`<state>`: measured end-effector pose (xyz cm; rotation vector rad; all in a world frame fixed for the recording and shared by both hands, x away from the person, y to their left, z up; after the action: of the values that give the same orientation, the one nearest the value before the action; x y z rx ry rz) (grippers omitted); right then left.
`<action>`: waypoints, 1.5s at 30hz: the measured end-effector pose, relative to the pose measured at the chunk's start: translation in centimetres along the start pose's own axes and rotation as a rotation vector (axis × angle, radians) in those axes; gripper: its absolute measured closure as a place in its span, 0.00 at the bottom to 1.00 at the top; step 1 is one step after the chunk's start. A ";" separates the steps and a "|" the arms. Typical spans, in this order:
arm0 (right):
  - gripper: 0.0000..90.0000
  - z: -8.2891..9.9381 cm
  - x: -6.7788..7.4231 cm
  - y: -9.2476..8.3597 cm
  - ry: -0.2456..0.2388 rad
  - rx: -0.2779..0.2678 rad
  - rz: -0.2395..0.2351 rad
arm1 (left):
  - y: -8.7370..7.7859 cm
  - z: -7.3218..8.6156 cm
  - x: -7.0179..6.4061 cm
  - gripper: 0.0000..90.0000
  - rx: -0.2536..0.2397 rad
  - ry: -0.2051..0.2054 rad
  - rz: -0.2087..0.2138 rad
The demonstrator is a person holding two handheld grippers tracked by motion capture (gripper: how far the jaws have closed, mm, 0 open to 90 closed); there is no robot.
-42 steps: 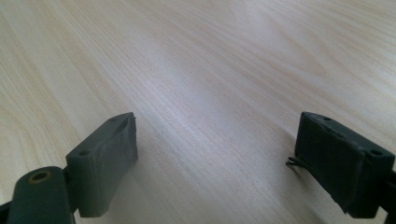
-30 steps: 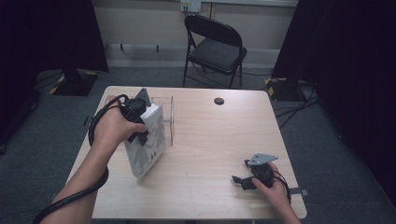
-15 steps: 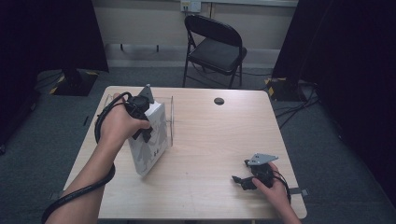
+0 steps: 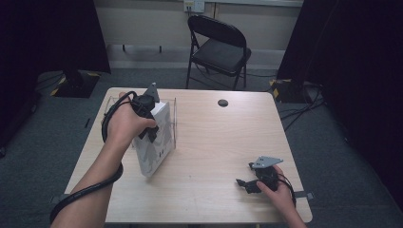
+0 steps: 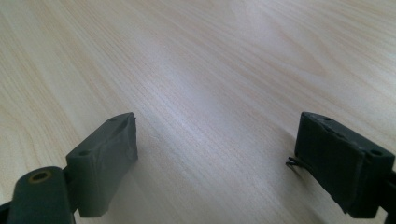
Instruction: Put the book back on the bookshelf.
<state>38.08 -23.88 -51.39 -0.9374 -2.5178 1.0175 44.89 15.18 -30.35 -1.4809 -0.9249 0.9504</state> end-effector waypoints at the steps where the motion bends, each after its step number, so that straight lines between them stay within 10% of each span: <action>1: 0.14 0.0 0.0 0.0 0.000 0.000 0.000 | 0.1 -0.2 0.0 0.59 -0.003 0.000 0.003; 45: 0.14 0.0 0.0 0.0 0.000 0.000 -0.001 | 0.8 -2.6 0.7 0.59 -0.040 -0.106 -0.005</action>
<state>38.08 -23.89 -51.38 -0.9363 -2.5179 1.0177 47.55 14.77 -30.99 -1.4725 -1.0293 1.0203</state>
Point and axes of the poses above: each handheld gripper's, and its own axes: y roughly forward along the jaws, z roughly out of its underside, x roughly to its left, the point moved 2 cm from there along y, roughly forward along the jaws, and after that the axes turned 1 degree about x, right-handed, at the moved point
